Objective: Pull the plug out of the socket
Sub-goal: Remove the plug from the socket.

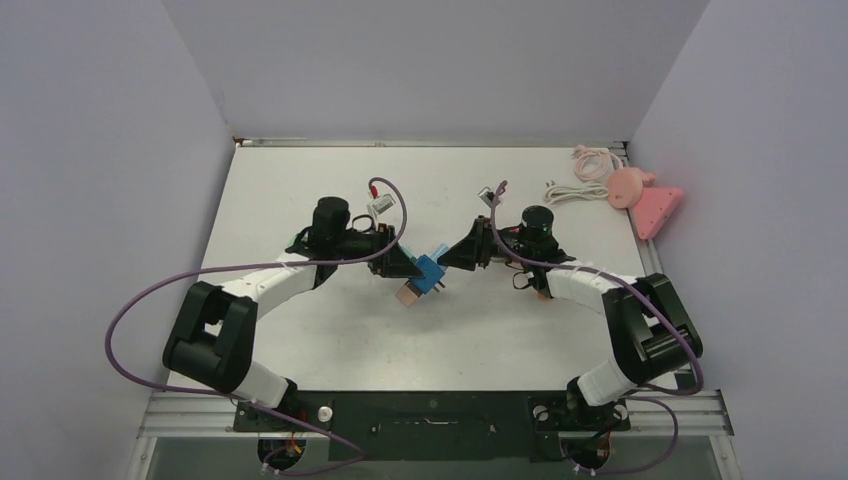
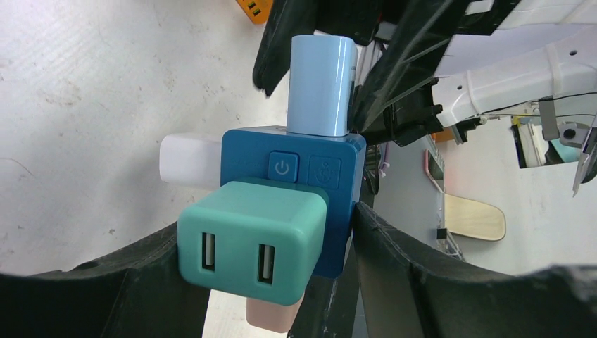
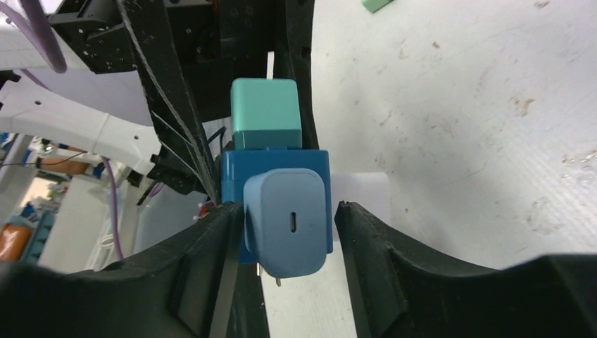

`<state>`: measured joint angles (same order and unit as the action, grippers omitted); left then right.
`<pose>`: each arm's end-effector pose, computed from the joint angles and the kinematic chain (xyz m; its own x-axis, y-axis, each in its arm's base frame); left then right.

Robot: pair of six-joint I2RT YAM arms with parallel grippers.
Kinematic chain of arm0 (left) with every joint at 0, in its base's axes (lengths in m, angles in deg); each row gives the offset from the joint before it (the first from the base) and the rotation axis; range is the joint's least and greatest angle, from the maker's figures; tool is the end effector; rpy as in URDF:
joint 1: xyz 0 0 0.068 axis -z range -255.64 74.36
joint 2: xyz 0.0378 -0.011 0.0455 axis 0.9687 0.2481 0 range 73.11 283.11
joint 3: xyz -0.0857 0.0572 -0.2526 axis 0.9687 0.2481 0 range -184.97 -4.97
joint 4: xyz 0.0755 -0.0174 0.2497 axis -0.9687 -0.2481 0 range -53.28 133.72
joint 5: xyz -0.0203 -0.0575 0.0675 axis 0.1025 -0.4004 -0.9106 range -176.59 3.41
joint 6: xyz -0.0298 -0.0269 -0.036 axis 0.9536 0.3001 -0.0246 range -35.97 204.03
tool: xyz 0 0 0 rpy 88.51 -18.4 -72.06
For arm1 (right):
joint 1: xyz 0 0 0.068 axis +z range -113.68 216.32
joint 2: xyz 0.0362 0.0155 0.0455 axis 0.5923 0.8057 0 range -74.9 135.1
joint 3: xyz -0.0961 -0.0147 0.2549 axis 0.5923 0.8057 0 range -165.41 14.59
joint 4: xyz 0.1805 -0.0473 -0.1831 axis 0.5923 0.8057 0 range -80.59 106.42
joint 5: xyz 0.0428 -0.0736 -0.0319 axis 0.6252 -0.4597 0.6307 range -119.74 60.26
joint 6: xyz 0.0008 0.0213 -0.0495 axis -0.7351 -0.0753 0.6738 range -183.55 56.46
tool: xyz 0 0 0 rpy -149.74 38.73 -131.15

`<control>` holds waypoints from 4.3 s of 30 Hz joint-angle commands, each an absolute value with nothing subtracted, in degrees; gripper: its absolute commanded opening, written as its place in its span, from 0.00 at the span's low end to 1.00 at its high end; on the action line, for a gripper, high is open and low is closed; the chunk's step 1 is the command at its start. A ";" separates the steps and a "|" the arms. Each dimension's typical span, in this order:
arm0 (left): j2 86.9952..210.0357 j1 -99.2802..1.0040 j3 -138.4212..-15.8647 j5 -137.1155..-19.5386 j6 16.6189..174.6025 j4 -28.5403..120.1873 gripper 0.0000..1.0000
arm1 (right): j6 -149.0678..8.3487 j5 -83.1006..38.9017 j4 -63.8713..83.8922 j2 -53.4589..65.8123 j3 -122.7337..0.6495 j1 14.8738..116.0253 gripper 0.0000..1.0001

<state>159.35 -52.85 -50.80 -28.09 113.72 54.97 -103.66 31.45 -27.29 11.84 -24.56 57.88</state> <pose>0.2731 -0.1477 0.2186 -0.8306 0.0682 -0.5527 0.5495 0.2615 -0.7935 0.2713 0.1407 0.2194 -0.7641 0.0320 -0.6443 -0.6342 0.1456 0.7593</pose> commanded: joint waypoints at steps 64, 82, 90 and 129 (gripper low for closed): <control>166.43 -50.72 -54.62 -41.28 122.32 55.92 0.98 | -80.51 -34.15 -31.12 -2.93 -9.35 83.57 0.05; 171.52 -48.39 -55.51 -39.50 126.57 59.53 0.77 | -81.29 -33.21 -33.15 -1.90 -8.78 85.72 0.05; 172.22 -48.39 -55.51 -39.16 127.26 59.78 0.63 | -80.76 -32.76 -33.34 -1.25 -9.05 86.71 0.05; 172.47 -47.42 -57.49 -45.32 120.77 50.02 0.13 | -85.30 -24.42 -33.32 1.63 -9.75 81.01 0.05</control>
<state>171.83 -49.03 -56.79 -44.33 124.19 53.46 -88.54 -21.23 -34.64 3.29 -7.87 76.88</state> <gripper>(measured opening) 0.563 0.325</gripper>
